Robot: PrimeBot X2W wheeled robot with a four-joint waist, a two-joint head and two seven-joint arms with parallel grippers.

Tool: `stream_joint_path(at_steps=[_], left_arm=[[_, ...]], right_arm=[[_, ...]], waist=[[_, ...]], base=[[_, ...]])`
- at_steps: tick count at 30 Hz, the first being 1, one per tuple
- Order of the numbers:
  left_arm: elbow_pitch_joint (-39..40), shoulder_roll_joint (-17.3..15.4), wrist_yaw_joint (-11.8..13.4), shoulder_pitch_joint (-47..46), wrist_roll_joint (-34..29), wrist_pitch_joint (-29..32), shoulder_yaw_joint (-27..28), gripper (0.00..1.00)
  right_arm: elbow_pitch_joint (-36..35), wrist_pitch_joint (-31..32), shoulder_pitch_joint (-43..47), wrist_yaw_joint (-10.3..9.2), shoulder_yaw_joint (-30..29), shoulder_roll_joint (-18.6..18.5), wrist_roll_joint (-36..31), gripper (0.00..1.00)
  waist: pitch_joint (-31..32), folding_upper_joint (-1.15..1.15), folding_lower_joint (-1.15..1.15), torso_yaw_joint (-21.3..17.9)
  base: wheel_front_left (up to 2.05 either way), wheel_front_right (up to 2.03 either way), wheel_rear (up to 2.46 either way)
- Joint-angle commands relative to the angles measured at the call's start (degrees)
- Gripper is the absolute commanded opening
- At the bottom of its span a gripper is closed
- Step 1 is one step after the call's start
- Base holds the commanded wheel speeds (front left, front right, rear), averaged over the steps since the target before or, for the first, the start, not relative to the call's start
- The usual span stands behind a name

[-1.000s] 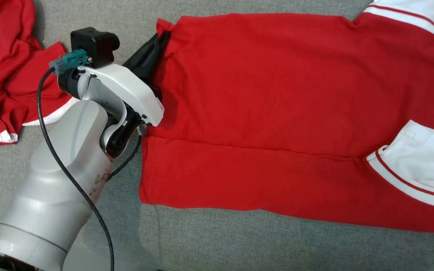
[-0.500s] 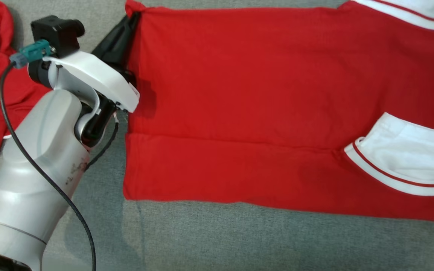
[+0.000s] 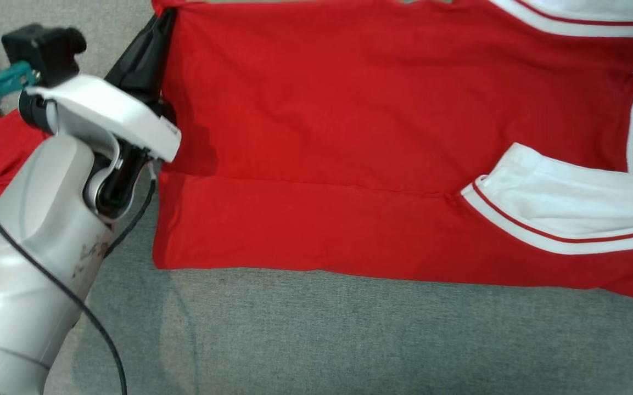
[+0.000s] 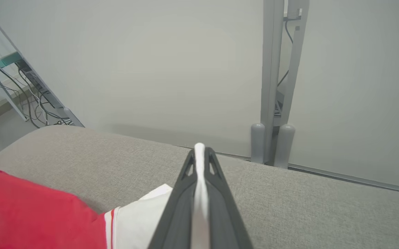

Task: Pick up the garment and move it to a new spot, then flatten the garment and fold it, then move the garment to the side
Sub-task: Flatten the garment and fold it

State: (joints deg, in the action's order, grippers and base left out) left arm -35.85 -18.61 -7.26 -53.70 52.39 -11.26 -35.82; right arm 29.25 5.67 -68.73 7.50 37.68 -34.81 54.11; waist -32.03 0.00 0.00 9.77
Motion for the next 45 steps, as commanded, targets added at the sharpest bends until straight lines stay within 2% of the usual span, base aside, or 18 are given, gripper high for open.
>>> stream_joint_path(at_steps=[1, 5, 11, 16, 20, 24, 26, 27, 28, 29, 30, 34, 37, 38, 41, 45], left_arm=[[0.4, -0.6, -0.11, 0.66, 0.15, -0.38, 0.28, 0.0], [5.95, -3.81, -0.18, 6.42, 1.9, -1.38, 1.29, 0.0], [17.79, -9.67, 2.53, 18.0, 4.79, -1.62, 3.82, 0.0], [25.16, -14.26, 6.96, 26.7, 6.68, -0.12, 5.2, 0.0], [28.64, -16.38, 9.67, 31.77, 8.21, 0.22, 6.48, 0.0], [30.23, -17.11, 11.33, 34.97, 9.56, 0.12, 7.34, 0.0], [30.29, -16.42, 11.14, 35.99, 10.86, 0.34, 7.47, 0.0], [29.87, -16.36, 11.31, 36.32, 10.73, 0.39, 7.34, 0.3], [29.47, -16.28, 11.37, 36.59, 10.57, 0.35, 7.04, 0.9], [29.1, -15.78, 11.3, 36.67, 10.46, -0.05, 6.86, 1.0], [28.62, -15.61, 11.93, 36.67, 9.5, -0.67, 6.85, 1.0], [29.07, -11.82, 15.65, 37.18, 4.72, -3.65, 10.15, 1.0], [33.01, -7.89, 17.92, 37.4, -1.91, -3.91, 16.09, 1.0], [33.01, -7.89, 17.92, 37.4, -1.91, -3.91, 16.09, 1.0], [37.53, -3.21, 18.7, 38.99, -9.75, -3.89, 22.11, 1.0], [42.24, 1.64, 18.0, 40.48, -19.31, -3.9, 27.2, 1.0]], right_arm=[[-0.56, -0.57, 0.97, -0.02, 0.05, -0.5, 0.36, 0.0], [-8.45, -3.1, 7.63, -0.02, -0.11, -1.85, 3.43, 0.0], [-20.8, -5.54, 23.61, -0.01, -2.09, -3.23, 6.25, 0.0], [-26.88, -7.72, 37.41, -0.01, -5.79, -1.26, 6.57, 0.0], [-29.02, -8.84, 45.62, -0.01, -9.73, 1.47, 5.91, 0.0], [-29.63, -8.91, 51.37, -0.01, -13.9, 4.73, 5.14, 0.0], [-29.39, -8.12, 53.04, -0.01, -15.03, 6.12, 3.79, 0.0], [-29.01, -7.65, 53.85, -0.01, -15.42, 7.0, 3.36, 0.11], [-28.96, -7.58, 54.24, -0.01, -15.92, 7.95, 2.79, 0.42], [-28.7, -7.82, 54.66, -0.01, -16.62, 8.81, 2.02, 0.91], [-28.3, -8.02, 55.24, -0.01, -17.29, 9.54, 0.91, 1.0], [-27.18, -12.67, 56.94, -0.01, -23.63, 14.25, -7.38, 1.0], [-27.02, -16.29, 57.41, -0.01, -29.71, 17.53, -14.39, 1.0], [-27.02, -16.29, 57.41, -0.01, -29.71, 17.53, -14.39, 1.0], [-27.75, -18.12, 56.89, -0.01, -34.8, 20.4, -21.89, 1.0], [-28.56, -18.76, 56.27, -0.01, -38.3, 22.82, -29.72, 1.0]], waist=[[0.45, 0.0, 0.0, -0.49], [1.8, 0.0, 0.0, -2.19], [4.01, 0.0, 0.0, -5.11], [5.38, 0.0, 0.0, -7.17], [5.93, 0.0, 0.0, -8.2], [6.1, 0.0, 0.0, -8.51], [6.04, 0.0, 0.0, -8.7], [6.11, 0.0, 0.0, -8.79], [6.17, 0.0, 0.0, -8.83], [6.33, 0.0, 0.0, -8.85], [6.52, 0.0, 0.0, -8.91], [8.02, 0.0, 0.0, -9.37], [8.99, 0.0, 0.0, -9.6], [8.99, 0.0, 0.0, -9.6], [9.96, 0.0, 0.0, -9.9], [11.41, 0.0, 0.0, -10.17]], base=[[0.0, 0.0, 0.0], [0.0, 0.0, 0.0], [0.0, 0.0, 0.0], [0.0, 0.0, 0.0], [0.0, 0.0, 0.0], [0.0, 0.0, 0.0], [0.0, 0.0, 0.0], [0.0, 0.0, 0.0], [0.0, 0.0, 0.0], [0.0, 0.0, 0.0], [0.0, 0.0, 0.0], [0.0, 0.0, 0.0], [0.0, 0.0, 0.0], [0.0, 0.0, 0.0], [0.0, 0.0, 0.0], [0.0, 0.0, 0.0]])
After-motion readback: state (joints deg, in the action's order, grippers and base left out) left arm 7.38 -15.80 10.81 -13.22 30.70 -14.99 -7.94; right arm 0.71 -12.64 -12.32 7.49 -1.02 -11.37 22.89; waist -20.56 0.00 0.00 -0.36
